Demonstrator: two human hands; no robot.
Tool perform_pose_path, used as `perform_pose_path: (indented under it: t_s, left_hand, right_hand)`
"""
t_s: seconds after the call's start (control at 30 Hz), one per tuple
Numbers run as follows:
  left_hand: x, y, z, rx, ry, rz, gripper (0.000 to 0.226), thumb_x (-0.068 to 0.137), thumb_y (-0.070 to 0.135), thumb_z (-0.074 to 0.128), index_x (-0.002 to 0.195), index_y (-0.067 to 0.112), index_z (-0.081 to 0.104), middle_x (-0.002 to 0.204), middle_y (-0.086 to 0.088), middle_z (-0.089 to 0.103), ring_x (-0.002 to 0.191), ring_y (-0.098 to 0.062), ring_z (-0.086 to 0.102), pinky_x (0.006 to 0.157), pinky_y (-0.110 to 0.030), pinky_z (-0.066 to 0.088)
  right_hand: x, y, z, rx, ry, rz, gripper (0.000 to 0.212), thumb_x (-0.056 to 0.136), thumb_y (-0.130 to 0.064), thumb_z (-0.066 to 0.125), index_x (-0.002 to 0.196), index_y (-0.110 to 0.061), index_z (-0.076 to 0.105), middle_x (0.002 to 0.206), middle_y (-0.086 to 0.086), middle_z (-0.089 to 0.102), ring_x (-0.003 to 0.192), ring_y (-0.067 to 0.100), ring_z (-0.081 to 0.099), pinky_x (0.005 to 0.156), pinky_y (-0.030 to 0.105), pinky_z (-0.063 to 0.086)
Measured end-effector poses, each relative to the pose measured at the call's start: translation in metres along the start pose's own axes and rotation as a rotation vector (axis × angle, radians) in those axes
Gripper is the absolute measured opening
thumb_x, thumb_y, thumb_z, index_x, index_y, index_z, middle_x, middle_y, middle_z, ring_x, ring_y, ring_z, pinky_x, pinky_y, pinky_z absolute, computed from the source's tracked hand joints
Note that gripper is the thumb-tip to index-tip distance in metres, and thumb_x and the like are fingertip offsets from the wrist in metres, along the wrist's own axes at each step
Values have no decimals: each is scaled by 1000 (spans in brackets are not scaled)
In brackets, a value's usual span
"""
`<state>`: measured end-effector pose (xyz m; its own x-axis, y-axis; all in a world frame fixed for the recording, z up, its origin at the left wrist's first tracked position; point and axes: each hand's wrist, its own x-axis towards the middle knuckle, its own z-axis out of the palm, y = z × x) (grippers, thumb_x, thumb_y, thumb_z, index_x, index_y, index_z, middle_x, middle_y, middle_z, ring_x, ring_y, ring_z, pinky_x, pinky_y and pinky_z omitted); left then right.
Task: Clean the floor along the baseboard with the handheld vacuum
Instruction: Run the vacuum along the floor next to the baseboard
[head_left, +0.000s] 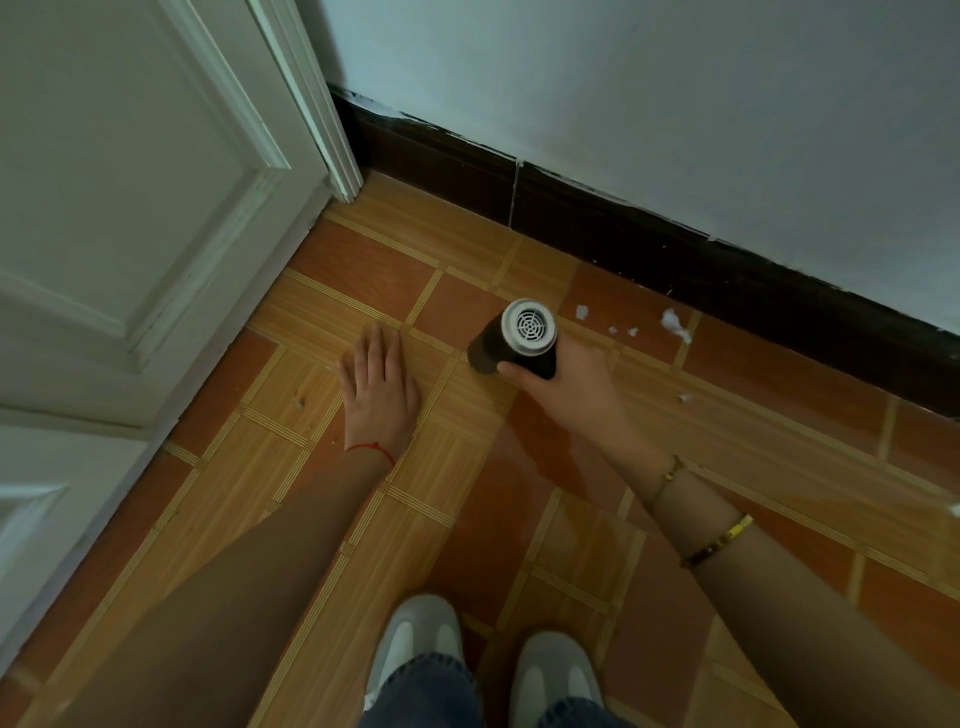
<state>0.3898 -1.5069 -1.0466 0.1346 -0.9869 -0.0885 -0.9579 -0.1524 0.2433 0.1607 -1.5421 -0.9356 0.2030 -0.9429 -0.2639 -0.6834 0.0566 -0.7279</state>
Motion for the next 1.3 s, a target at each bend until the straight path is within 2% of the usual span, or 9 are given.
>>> perform_pose_path:
  t_s: [0.1,0.17,0.33,0.53,0.7,0.9,1.03,1.2,1.3]
  left_hand:
    - [-2,4,2,-4,12,-14,57,106,30,30,158,8,19,167,-15,12,155,-31,4,124,-57,5]
    - [-3,7,3,-3,16,-1,56,105,31,25,157,9,21,166,-15,15,155,-31,7,124,-58,6]
    - [1,20,6,-30,-3,64,55,105,29,26,157,10,23,165,-15,18,155,-31,9,123,-60,7]
    - [9,49,11,-41,-8,150,56,102,33,22,155,13,29,162,-13,27,153,-32,16,120,-67,11]
    - [13,69,17,-31,5,199,52,102,32,27,150,14,35,158,-12,33,151,-32,21,119,-68,4]
    - [13,73,25,-20,33,182,52,101,32,31,150,14,35,159,-13,31,151,-34,20,119,-68,5]
    - [14,71,25,-41,46,178,52,99,32,35,149,14,37,158,-12,32,151,-33,21,119,-67,4]
    - [13,73,23,-58,52,179,54,97,32,35,148,15,39,157,-11,35,150,-33,22,119,-67,5]
    - [13,73,22,-70,62,181,54,97,31,36,148,15,40,157,-11,35,150,-33,23,119,-67,5]
  right_hand:
    - [-2,2,-6,19,-19,43,56,84,-48,69,131,-20,54,108,-3,68,79,10,65,70,30,56]
    - [-2,4,-7,-13,16,24,58,84,-47,70,133,-20,53,117,-3,67,95,13,65,79,28,52]
    - [-8,6,-5,-48,-7,49,67,79,-62,63,134,-26,51,121,-3,66,108,28,61,88,48,54]
    - [-14,25,-13,-57,227,118,63,84,-50,67,135,-15,51,121,1,68,106,19,65,84,35,55]
    - [-17,37,-28,-49,155,128,62,85,-46,69,137,-17,50,123,-2,66,108,11,61,68,3,39]
    - [-11,48,-41,-58,276,183,73,83,-58,63,142,-20,42,127,0,65,112,18,63,88,38,56]
    - [-5,40,-36,-67,168,143,67,85,-50,66,140,-16,46,128,2,64,113,15,60,84,18,45]
    - [0,38,-31,-99,293,156,68,85,-54,65,138,-15,46,122,3,67,107,20,64,79,28,52]
    - [2,37,-28,-72,268,134,68,85,-51,67,141,-17,44,126,1,65,111,17,62,81,20,47]
